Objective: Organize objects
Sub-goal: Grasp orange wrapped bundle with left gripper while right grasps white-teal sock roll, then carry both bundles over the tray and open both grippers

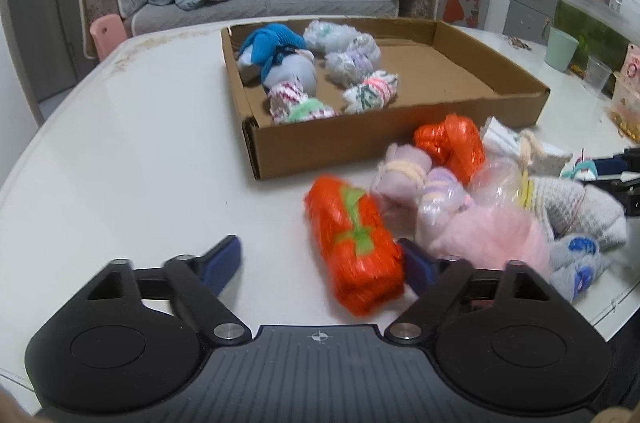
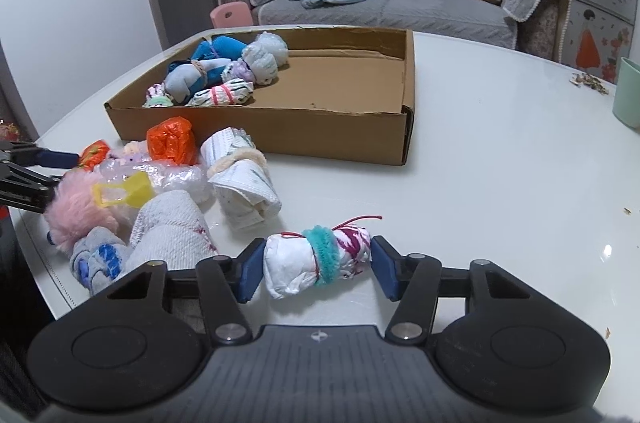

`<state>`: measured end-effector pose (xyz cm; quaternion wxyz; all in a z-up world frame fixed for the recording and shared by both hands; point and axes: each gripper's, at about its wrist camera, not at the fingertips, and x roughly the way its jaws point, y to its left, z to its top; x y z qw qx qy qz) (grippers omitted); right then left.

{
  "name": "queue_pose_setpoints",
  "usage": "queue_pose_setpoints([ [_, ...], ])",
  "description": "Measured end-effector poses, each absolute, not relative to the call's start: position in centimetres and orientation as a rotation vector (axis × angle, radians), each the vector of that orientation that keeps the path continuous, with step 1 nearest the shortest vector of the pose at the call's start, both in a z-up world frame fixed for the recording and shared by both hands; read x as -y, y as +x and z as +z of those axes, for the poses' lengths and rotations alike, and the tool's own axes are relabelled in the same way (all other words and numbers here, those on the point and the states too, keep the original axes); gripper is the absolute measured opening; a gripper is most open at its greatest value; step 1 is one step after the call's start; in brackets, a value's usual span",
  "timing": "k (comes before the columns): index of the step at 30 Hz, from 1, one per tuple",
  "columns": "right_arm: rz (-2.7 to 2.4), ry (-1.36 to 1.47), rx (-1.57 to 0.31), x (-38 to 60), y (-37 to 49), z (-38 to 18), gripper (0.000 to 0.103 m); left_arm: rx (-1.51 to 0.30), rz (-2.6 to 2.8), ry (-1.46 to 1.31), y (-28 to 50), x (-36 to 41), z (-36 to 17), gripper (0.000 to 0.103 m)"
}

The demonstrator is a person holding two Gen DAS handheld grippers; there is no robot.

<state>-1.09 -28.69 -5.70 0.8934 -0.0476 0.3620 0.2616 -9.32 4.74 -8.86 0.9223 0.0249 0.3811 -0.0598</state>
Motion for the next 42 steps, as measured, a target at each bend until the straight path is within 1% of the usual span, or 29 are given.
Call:
queue_pose_setpoints([
  [2, 0.547, -0.102, -0.749, 28.5, -0.9, -5.7, 0.052, -0.775, -0.117, 0.066, -9.5, -4.7, -8.9, 0.082],
  [5, 0.551, -0.1, -0.746, 28.5, -0.8, -5.6, 0.051, -0.769, -0.116, 0.065, -9.4, -4.8, -8.7, 0.073],
  [7, 0.553, -0.1, -0.746, 28.4, -0.8, -5.6, 0.05, -0.763, -0.118, 0.06, -9.5, -4.8, -8.6, 0.055],
  [8, 0.554, -0.102, -0.745, 28.5, -0.9, -5.5, 0.05, -0.762, -0.119, 0.062, -9.5, -4.8, -8.5, 0.05],
  [9, 0.554, -0.102, -0.744, 28.6, -1.0, -5.5, 0.05, -0.763, -0.119, 0.064, -9.5, -4.8, -8.4, 0.041],
  [17, 0.544, -0.101, -0.728, 29.5, -0.8, -4.8, 0.05, -0.769, -0.113, 0.07, -9.6, -5.0, -7.8, 0.04],
  [28, 0.519, -0.142, -0.671, 30.2, 0.1, -2.6, 0.05, -0.708, -0.125, 0.09, -8.7, -5.4, -3.6, 0.04],
  [36, 0.531, -0.213, -0.55, 29.7, 3.8, 2.2, 0.05, -0.618, -0.183, 0.137, -4.3, -3.0, 1.5, 0.04],
  [42, 0.582, -0.235, -0.5, 27.4, 8.5, 4.8, 0.05, -0.604, -0.256, 0.119, 1.8, 0.0, 4.4, 0.04],
])
